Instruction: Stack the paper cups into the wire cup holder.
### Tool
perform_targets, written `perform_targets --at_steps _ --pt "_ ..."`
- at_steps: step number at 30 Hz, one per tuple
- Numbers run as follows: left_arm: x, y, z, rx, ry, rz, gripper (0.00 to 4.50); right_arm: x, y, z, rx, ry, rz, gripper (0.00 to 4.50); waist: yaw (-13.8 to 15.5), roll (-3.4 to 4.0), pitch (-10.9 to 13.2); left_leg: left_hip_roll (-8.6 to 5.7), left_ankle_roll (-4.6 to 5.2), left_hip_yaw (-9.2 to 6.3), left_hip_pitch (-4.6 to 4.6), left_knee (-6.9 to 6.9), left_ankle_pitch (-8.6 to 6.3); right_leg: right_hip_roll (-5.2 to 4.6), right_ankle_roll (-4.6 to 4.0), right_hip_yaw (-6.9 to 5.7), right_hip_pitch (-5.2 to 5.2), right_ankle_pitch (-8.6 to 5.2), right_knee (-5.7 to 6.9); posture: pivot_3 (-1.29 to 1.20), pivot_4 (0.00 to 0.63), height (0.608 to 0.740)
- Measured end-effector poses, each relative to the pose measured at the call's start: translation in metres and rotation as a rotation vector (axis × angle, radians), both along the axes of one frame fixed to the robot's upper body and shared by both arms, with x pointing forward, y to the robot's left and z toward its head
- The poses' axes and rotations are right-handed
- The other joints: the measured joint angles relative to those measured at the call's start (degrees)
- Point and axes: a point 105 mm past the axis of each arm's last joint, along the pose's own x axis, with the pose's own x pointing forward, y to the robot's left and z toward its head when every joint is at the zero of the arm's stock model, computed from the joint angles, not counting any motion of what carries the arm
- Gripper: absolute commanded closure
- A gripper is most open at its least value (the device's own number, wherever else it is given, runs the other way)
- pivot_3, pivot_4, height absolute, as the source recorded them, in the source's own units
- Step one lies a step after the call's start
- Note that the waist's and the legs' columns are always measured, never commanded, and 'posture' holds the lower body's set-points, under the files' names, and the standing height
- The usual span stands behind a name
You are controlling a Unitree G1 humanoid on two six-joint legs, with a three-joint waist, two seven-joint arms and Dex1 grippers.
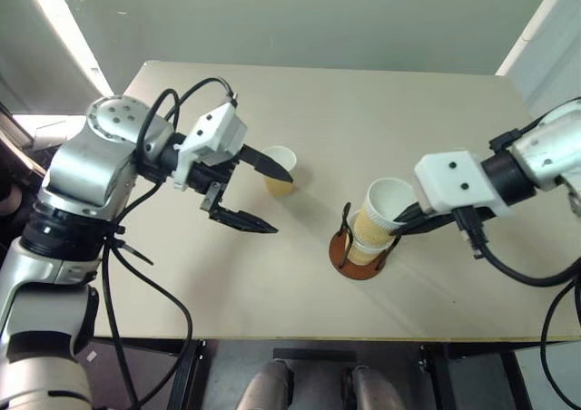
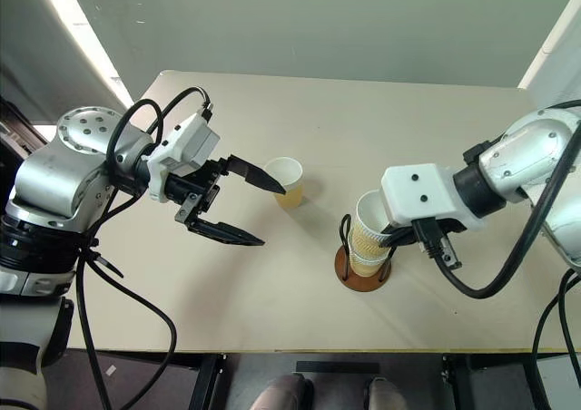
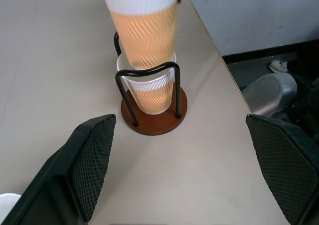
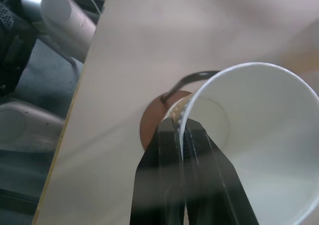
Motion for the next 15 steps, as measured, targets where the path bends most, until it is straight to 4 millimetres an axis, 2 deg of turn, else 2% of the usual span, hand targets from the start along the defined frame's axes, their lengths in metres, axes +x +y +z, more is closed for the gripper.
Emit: perform_targets --at_steps 10,13,15 --pt "0.001 -0.001 0.001 0.002 -0.008 0.001 0.0 0.01 0.007 -0.004 0.017 -0.046 -0.01 0.34 -0.02 0.0 0.0 0.0 0.0 0.0 0.0 0.01 0.0 0.0 0.0 0.0 0.0 0.0 0.0 0.0 0.15 0.74" --pt "0.006 -0.003 -0.002 0.007 -0.028 0.017 0.0 0.017 0.006 -0.001 0.055 -0.052 -0.053 0.34 -0.02 0.0 0.0 0.0 0.0 0.0 0.0 0.01 0.0 -0.01 0.0 0.0 0.01 0.0 -0.01 0.0 0.15 0.74" --pt "0.016 -0.001 -0.003 0.033 -0.1 0.062 0.0 0.023 0.006 0.009 0.128 -0.045 -0.106 0.34 -0.03 0.0 0.0 0.0 0.0 0.01 0.0 0.02 0.0 -0.01 0.0 0.0 -0.01 0.0 -0.03 0.0 0.15 0.74"
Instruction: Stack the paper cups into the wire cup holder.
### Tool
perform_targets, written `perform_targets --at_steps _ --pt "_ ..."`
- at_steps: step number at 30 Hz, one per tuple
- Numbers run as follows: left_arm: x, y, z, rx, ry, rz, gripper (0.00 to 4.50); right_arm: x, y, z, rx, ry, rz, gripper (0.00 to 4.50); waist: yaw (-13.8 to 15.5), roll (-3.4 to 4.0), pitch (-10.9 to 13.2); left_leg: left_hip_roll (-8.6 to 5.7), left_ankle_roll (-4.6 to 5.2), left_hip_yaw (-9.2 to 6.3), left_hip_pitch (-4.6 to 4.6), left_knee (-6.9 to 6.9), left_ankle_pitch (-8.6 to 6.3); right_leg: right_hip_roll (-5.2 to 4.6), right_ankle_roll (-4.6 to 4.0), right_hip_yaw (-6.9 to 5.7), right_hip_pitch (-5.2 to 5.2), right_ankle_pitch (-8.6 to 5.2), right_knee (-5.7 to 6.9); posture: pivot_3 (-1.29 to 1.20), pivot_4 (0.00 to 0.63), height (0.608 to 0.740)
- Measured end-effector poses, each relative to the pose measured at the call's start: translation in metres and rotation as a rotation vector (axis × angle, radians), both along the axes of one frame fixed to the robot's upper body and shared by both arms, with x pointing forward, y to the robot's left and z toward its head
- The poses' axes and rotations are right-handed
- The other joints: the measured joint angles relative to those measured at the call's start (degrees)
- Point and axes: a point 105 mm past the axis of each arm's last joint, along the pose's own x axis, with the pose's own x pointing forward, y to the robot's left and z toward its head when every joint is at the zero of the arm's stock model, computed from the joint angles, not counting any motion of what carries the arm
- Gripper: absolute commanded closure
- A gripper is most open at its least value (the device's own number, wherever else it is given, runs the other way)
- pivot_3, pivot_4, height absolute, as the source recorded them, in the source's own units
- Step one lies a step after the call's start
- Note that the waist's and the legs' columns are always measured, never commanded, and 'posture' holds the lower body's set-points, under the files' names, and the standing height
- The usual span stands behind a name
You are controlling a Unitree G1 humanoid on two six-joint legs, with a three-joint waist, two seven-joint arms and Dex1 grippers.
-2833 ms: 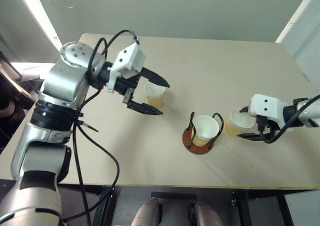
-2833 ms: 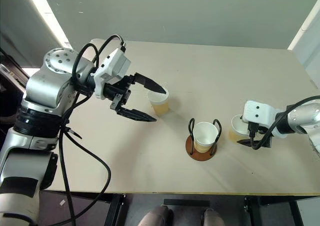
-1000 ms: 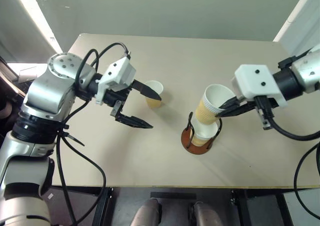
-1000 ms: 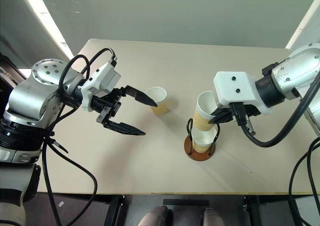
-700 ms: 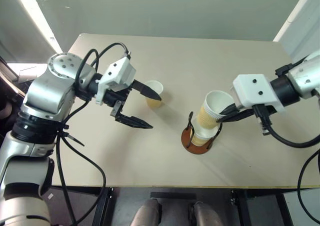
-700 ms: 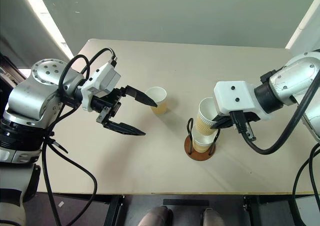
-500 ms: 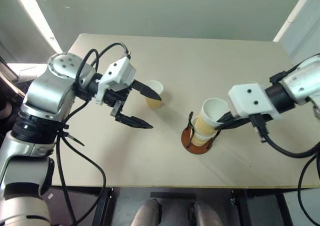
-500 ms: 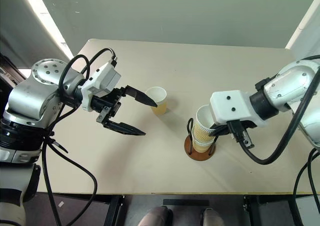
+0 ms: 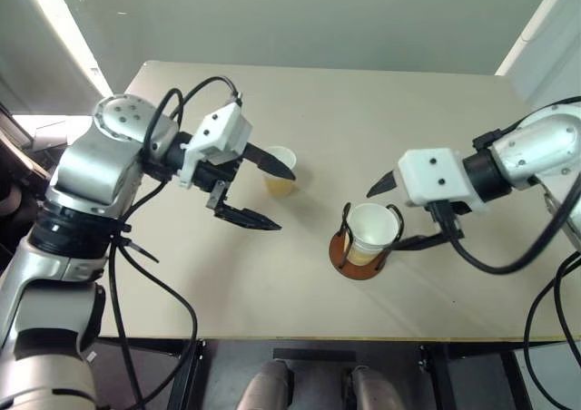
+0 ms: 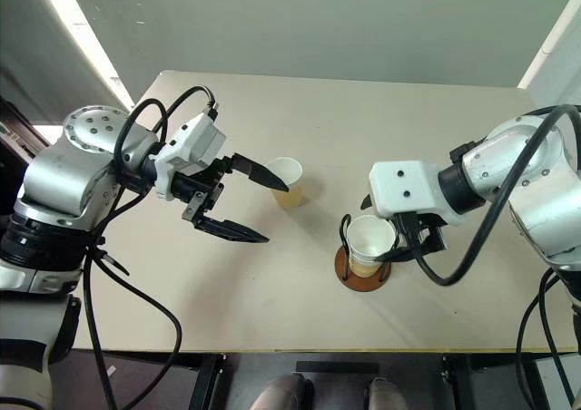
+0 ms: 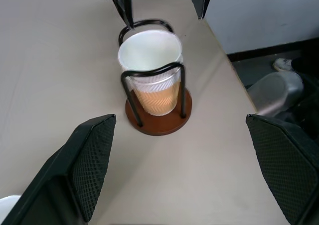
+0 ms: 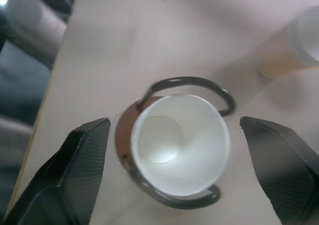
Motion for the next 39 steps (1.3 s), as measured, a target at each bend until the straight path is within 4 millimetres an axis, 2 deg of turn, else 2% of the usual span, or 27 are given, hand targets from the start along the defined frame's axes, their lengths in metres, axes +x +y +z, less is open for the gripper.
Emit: perform_targets --at_steps 3,8,11,15,20,26,33,37,39 --pt "0.017 0.009 -0.006 0.084 -0.117 0.076 0.0 0.005 -0.004 0.031 0.142 -0.031 -0.084 0.34 0.02 0.0 0.0 0.0 0.0 -0.02 0.0 -0.05 0.0 0.01 -0.01 0.0 -0.01 -0.01 -0.02 0.0 0.15 0.74" --pt "0.041 0.011 -0.01 0.16 -0.244 0.152 0.0 0.0 -0.007 0.05 0.292 -0.011 -0.125 0.34 0.18 0.0 0.0 -0.02 0.0 -0.04 -0.04 -0.07 0.0 0.0 -0.01 -0.02 -0.01 0.0 -0.38 0.0 0.15 0.74" --pt "0.057 0.01 -0.013 0.212 -0.321 0.188 0.0 -0.001 -0.011 0.051 0.352 -0.002 -0.15 0.34 0.26 0.0 0.0 -0.02 0.0 -0.04 -0.04 -0.1 0.0 0.0 0.0 -0.02 0.0 0.0 -0.43 0.0 0.15 0.74" --pt "0.076 0.007 -0.025 0.296 -0.404 0.202 0.0 -0.003 -0.014 0.041 0.381 0.042 -0.176 0.34 0.27 0.0 0.0 -0.02 -0.01 -0.03 -0.06 -0.12 0.0 -0.01 0.01 -0.01 -0.04 0.01 -0.43 0.0 0.15 0.74" --pt "0.095 0.003 -0.037 0.39 -0.445 0.216 0.0 -0.005 -0.015 0.036 0.388 0.081 -0.197 0.34 0.28 0.0 0.0 -0.02 -0.01 0.0 -0.07 -0.18 0.0 -0.02 0.02 0.0 -0.07 0.01 -0.43 0.0 0.15 0.74" --pt "0.106 0.001 -0.046 0.419 -0.465 0.229 0.0 -0.008 -0.018 0.038 0.382 0.072 -0.21 0.34 0.37 0.0 0.0 -0.02 -0.01 0.03 -0.09 -0.35 0.0 -0.02 0.04 0.02 -0.12 0.02 -0.36 0.0 0.15 0.74" --pt "0.109 -0.003 -0.06 0.445 -0.458 0.202 0.0 -0.008 -0.019 0.039 0.382 0.068 -0.222 0.34 0.59 0.0 0.0 -0.02 -0.02 0.05 -0.1 -0.44 0.01 -0.02 0.04 0.03 -0.18 0.02 -0.36 0.0 0.15 0.74" --pt "0.107 -0.005 -0.064 0.449 -0.465 0.161 1.28 -0.007 -0.019 0.04 0.39 0.062 -0.225 0.31 0.62 0.0 0.0 -0.02 -0.03 0.06 -0.1 -0.44 0.01 -0.02 0.04 0.03 -0.19 0.02 -0.35 0.0 0.15 0.74" --pt "0.107 -0.006 -0.065 0.45 -0.463 0.143 2.05 -0.007 -0.017 0.04 0.409 0.047 -0.202 0.31 0.62 0.0 0.0 -0.02 -0.03 0.07 -0.11 -0.42 0.02 -0.02 0.04 0.05 -0.21 0.02 -0.35 0.0 0.15 0.74"
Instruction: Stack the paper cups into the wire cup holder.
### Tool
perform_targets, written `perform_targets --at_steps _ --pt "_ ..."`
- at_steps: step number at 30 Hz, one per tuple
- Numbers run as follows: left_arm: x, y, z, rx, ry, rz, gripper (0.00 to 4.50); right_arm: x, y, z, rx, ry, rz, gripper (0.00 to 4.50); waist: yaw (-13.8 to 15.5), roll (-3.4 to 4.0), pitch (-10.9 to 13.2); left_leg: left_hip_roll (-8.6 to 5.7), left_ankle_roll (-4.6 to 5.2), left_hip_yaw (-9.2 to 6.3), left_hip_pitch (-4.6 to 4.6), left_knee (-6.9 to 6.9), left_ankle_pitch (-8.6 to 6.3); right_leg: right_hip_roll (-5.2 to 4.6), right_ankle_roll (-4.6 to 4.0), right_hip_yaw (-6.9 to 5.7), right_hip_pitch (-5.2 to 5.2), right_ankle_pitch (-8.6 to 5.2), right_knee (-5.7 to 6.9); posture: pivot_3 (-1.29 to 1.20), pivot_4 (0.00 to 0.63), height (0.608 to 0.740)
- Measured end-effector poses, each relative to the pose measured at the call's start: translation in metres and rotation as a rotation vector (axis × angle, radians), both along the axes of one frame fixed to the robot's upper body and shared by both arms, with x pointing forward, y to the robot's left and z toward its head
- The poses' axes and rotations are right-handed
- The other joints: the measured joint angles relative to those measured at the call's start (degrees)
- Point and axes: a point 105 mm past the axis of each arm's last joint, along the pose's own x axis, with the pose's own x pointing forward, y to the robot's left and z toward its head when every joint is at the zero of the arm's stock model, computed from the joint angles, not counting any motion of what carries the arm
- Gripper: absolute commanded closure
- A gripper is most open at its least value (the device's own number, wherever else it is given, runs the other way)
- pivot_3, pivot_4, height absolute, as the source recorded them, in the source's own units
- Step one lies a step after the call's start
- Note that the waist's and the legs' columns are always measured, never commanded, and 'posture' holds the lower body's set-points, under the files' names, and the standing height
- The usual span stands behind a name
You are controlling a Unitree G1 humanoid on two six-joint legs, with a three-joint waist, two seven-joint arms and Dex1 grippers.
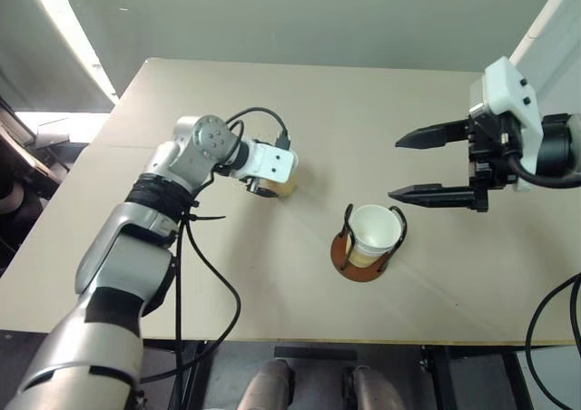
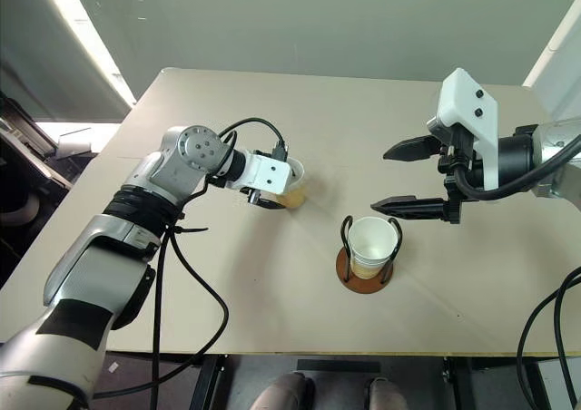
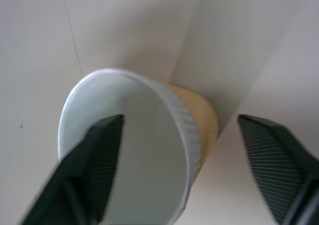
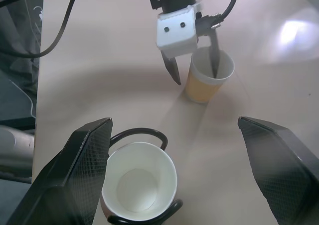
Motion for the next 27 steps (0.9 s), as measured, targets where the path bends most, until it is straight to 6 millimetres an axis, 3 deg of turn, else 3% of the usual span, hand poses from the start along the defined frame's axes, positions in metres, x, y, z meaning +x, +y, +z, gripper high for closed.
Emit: perform_targets --at_steps 5,7,12,22,27 --pt "-0.003 -0.001 0.002 0.013 0.025 -0.029 3.97 0.0 0.0 -0.006 0.017 -0.007 0.023 0.31 0.09 0.0 0.0 -0.01 0.0 0.02 0.0 0.06 0.0 0.0 0.0 0.0 -0.01 0.0 0.03 0.0 0.15 0.74" --pt "-0.006 -0.002 0.005 0.005 0.054 -0.05 4.41 0.0 -0.001 -0.005 0.036 -0.013 0.031 0.31 0.1 -0.01 0.0 0.0 0.0 0.02 -0.01 0.07 0.0 0.01 0.0 0.0 -0.01 0.0 0.12 0.0 0.15 0.74" --pt "-0.017 -0.008 0.019 -0.054 0.117 -0.099 4.41 0.002 -0.012 -0.009 0.078 0.005 0.015 0.31 0.18 -0.01 0.0 -0.01 0.0 0.03 -0.04 0.12 0.0 0.0 0.0 0.01 -0.02 0.0 0.24 0.0 0.15 0.74" --pt "-0.054 -0.047 0.082 -0.145 0.1 -0.293 4.41 0.003 -0.047 -0.02 0.099 0.063 -0.022 0.31 0.23 -0.01 0.0 -0.01 0.02 0.06 -0.13 0.44 -0.01 0.0 0.0 0.01 -0.02 0.0 0.52 0.0 0.15 0.74" --pt "-0.07 -0.059 0.1 -0.207 0.138 -0.347 4.41 -0.003 -0.062 -0.02 0.102 0.037 -0.03 0.31 0.18 -0.01 0.0 0.01 0.03 0.11 -0.12 0.45 -0.02 0.0 0.0 0.02 -0.02 0.0 0.56 0.0 0.15 0.74"
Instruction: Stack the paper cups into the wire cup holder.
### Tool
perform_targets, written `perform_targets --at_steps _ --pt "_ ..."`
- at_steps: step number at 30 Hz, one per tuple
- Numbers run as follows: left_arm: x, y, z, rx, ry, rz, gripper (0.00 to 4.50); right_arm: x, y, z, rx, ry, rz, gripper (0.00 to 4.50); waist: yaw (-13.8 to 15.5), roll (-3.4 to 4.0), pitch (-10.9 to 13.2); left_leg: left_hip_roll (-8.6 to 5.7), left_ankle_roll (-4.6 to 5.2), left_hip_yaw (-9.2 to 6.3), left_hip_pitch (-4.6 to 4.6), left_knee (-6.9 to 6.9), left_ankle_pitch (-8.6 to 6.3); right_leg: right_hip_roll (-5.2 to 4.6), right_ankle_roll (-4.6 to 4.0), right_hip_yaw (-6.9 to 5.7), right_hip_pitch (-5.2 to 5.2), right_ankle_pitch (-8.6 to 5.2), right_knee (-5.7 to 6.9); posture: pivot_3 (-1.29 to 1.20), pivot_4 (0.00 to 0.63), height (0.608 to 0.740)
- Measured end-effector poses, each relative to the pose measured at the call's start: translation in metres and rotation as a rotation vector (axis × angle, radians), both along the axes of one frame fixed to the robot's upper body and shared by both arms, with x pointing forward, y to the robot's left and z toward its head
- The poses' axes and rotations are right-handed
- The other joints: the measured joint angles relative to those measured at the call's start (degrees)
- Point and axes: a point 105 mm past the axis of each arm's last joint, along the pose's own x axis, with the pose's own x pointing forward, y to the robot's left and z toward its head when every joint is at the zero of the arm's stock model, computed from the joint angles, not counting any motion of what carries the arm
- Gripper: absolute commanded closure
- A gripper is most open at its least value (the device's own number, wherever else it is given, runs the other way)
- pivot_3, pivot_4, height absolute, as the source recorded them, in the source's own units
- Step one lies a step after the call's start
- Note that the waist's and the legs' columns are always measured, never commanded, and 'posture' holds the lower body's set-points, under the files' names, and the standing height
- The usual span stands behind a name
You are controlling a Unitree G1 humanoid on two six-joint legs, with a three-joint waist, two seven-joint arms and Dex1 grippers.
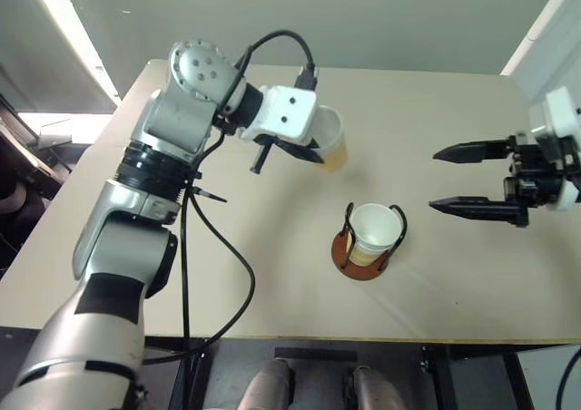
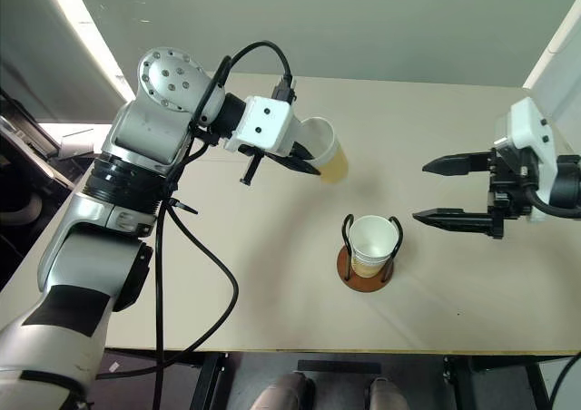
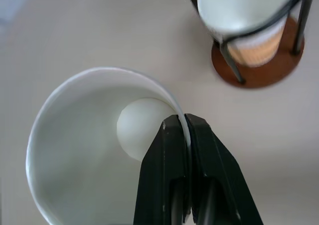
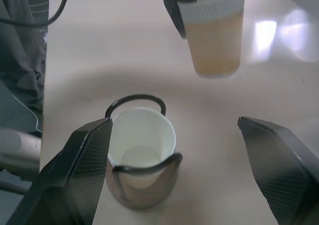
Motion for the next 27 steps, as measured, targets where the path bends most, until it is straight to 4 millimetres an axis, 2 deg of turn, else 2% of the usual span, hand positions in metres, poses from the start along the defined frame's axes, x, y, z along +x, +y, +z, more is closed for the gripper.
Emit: perform_targets --at_steps 4,12,21,27 --pt "-0.014 -0.01 0.01 -0.003 0.017 -0.066 4.41 -0.005 -0.008 -0.001 0.004 -0.012 0.001 0.31 0.07 0.0 0.0 0.0 0.03 0.03 0.01 0.03 -0.02 0.0 0.0 0.01 0.02 0.0 0.0 0.0 0.15 0.74" --pt "-0.034 -0.031 0.002 0.075 0.096 -0.179 4.41 -0.018 -0.016 -0.005 -0.009 -0.006 0.021 0.31 0.07 0.0 0.0 0.01 0.04 0.05 0.02 0.05 -0.03 -0.01 0.0 0.01 0.04 0.0 0.01 0.0 0.15 0.74" --pt "-0.049 -0.048 0.003 0.128 0.133 -0.271 4.41 -0.031 -0.007 -0.001 0.005 -0.011 0.073 0.31 0.07 0.0 0.0 0.01 0.07 0.09 0.01 0.07 -0.06 -0.01 0.02 0.03 0.05 0.01 0.0 0.0 0.15 0.74" --pt "-0.047 -0.052 -0.005 0.161 0.16 -0.277 4.41 -0.035 0.001 0.017 0.068 -0.06 0.079 0.31 0.06 0.0 0.0 0.02 0.08 0.09 0.03 0.11 -0.06 -0.01 0.03 0.03 0.07 0.01 0.0 0.0 0.15 0.74"
